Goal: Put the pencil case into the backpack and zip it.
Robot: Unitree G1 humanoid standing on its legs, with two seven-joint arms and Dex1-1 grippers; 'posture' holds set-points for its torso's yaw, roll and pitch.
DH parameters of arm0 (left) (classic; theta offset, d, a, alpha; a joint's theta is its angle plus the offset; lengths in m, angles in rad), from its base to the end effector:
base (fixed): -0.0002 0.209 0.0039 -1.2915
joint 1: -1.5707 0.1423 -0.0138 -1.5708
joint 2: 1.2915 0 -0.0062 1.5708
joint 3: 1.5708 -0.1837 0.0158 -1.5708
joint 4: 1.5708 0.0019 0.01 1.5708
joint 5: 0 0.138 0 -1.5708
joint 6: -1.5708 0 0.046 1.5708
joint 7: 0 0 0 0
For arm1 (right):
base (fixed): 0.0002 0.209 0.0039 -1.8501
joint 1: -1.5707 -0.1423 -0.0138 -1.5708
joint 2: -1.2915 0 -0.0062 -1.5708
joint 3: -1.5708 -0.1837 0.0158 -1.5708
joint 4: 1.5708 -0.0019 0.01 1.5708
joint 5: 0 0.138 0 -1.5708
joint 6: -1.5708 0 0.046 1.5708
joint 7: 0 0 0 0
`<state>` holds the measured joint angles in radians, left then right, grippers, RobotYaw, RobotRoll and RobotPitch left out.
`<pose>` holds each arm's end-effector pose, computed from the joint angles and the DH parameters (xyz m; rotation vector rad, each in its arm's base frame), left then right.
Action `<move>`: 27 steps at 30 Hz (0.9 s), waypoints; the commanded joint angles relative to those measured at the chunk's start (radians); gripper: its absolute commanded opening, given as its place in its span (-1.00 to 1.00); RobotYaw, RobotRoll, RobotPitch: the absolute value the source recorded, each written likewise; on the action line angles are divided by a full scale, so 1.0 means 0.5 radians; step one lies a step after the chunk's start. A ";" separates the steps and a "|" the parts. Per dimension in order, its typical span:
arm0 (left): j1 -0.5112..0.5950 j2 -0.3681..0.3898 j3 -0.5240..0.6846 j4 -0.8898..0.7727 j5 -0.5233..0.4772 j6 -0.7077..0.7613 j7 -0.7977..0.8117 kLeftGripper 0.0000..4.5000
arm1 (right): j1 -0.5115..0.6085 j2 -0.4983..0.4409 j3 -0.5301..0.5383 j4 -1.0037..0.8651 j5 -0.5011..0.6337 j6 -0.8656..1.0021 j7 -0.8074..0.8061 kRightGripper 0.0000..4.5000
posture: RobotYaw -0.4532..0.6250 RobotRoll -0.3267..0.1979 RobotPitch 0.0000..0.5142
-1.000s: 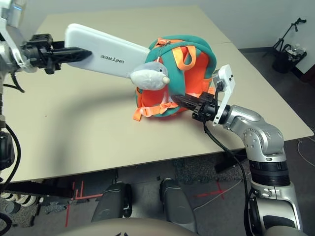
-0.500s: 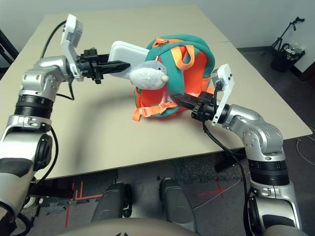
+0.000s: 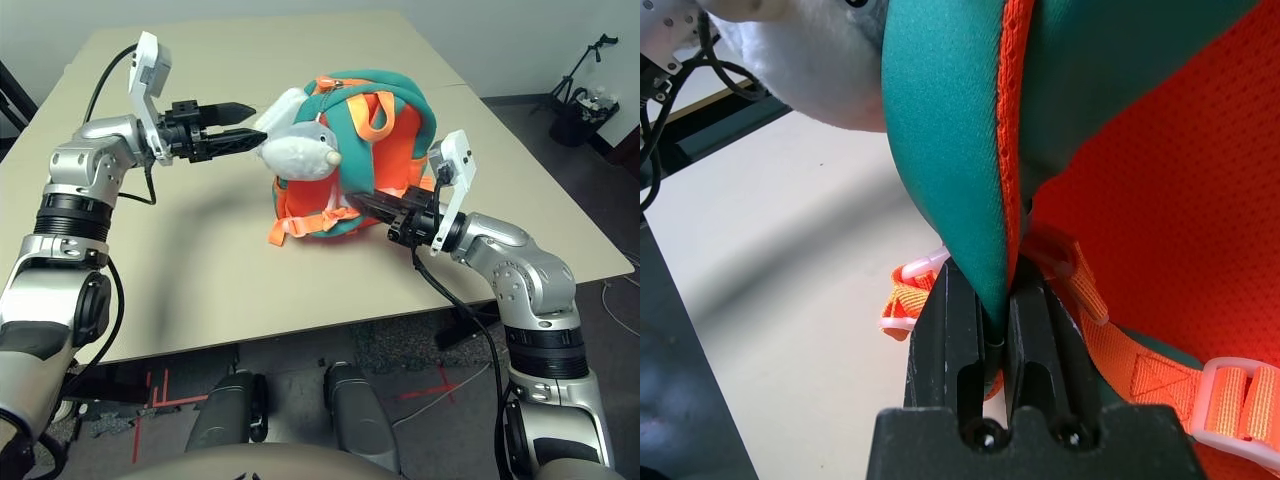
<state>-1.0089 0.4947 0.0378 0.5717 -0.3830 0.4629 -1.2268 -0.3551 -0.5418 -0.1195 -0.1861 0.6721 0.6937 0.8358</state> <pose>0.3471 0.2156 0.2315 0.0214 0.0005 -1.1942 0.2502 -0.2247 0.1596 0.1300 0.0975 0.9946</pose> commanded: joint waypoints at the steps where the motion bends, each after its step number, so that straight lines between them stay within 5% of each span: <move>1: 0.007 0.052 0.074 -0.111 -0.081 0.110 0.020 0.98 | -0.017 -0.008 0.047 0.031 -0.017 -0.007 0.032 -1.00 | -0.31 0.25 -0.66; 12: -0.071 0.158 0.312 -0.153 -0.247 0.237 0.136 0.98 | -0.017 -0.011 0.053 0.054 -0.042 -0.024 0.054 -1.00 | -0.31 0.25 -0.66; 24: 0.154 -0.029 0.076 -0.255 -0.150 0.219 0.206 -0.97 | -0.043 -0.009 0.067 0.080 -0.063 -0.046 0.075 -1.00 | -0.31 0.25 -0.67; 27: 0.162 -0.073 0.056 -0.238 -0.143 0.204 0.214 -0.99 | -0.041 -0.015 0.065 0.076 -0.062 -0.045 0.074 -1.00 | -0.32 0.25 -0.67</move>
<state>-0.9306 0.4650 0.0807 0.4527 -0.4683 0.5743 -1.1264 -0.3753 -0.5419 -0.0995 -0.1550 0.6443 0.6692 0.8623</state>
